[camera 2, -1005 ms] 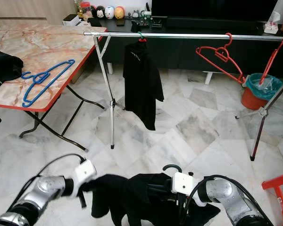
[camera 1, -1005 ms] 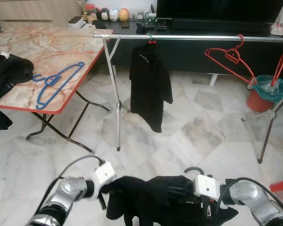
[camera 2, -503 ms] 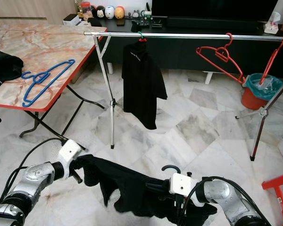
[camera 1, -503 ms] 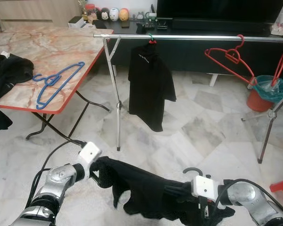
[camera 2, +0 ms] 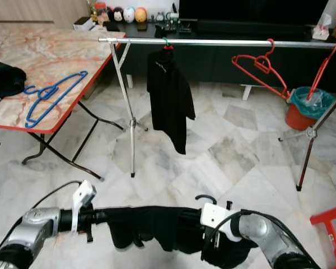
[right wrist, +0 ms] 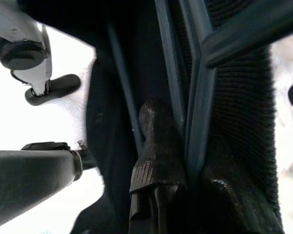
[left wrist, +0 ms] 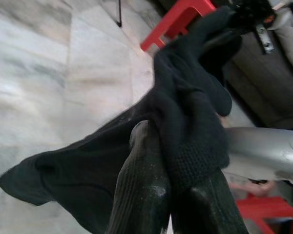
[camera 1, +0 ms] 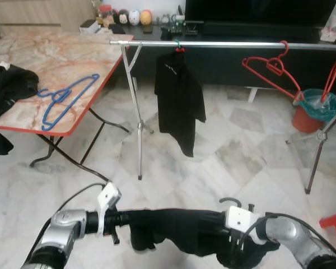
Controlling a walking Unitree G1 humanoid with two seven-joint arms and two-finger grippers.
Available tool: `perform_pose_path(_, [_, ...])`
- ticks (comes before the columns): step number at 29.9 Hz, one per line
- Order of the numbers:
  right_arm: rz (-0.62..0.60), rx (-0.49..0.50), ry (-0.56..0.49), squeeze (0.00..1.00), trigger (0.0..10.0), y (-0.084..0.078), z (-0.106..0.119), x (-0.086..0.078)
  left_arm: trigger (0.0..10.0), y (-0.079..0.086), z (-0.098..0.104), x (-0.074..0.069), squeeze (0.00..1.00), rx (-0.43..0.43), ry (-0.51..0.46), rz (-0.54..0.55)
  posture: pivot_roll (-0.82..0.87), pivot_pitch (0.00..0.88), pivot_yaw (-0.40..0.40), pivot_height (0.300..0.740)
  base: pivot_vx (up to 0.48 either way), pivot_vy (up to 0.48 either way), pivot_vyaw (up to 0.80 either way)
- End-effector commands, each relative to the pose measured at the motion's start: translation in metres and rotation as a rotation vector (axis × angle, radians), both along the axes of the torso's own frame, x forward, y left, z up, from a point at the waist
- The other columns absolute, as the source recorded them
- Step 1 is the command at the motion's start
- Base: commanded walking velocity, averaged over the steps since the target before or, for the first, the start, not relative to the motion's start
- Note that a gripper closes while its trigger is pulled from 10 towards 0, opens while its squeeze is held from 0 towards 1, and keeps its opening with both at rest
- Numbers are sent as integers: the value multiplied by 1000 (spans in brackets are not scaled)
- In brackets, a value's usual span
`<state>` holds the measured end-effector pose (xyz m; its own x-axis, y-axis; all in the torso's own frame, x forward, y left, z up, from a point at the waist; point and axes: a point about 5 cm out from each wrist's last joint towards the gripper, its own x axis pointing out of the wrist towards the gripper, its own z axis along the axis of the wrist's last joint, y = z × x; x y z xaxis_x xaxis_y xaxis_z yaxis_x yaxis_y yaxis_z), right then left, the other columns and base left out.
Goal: Hang hanger
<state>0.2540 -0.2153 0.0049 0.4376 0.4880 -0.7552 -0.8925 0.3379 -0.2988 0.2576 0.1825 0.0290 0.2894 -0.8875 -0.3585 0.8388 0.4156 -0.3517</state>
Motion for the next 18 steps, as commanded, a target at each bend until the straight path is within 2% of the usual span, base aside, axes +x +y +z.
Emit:
perform_pose_path(1, [-67,-58,-9,0,0,-9,-3,2,0,-5,10,2,0,-37,-22,-50,-29,46,8,740,0,0,0])
perform_pose_path(5, [-56,-88,-14,0,0,-8,-7,1,0,-8,12,1,0,-44,-13,-58,-29,46,8,740,0,0,0])
perform_pose_path(8, [-9,-57,7,0,0,-3,-8,-4,0,-11,12,2,0,-40,-20,-49,-30,48,8,740,0,0,0])
perform_pose_path(13, [44,56,27,0,0,11,-6,-8,0,-12,11,9,0,-14,-55,25,-29,51,9,740,0,0,0])
perform_pose_path(15, [63,109,36,0,0,15,-4,-10,0,-12,8,10,0,20,-61,49,-30,51,9,740,0,0,0])
perform_pose_path(16, [71,146,27,0,0,18,-1,-9,0,-12,4,9,0,64,-63,45,-30,51,9,740,0,0,0])
perform_pose_path(17, [55,157,17,0,0,17,1,-7,510,-12,1,8,0,103,-67,43,-31,51,10,740,0,0,0])
perform_pose_path(18, [40,165,6,0,0,16,2,-5,4941,-11,-3,7,0,155,-74,40,-31,51,10,740,0,0,0])
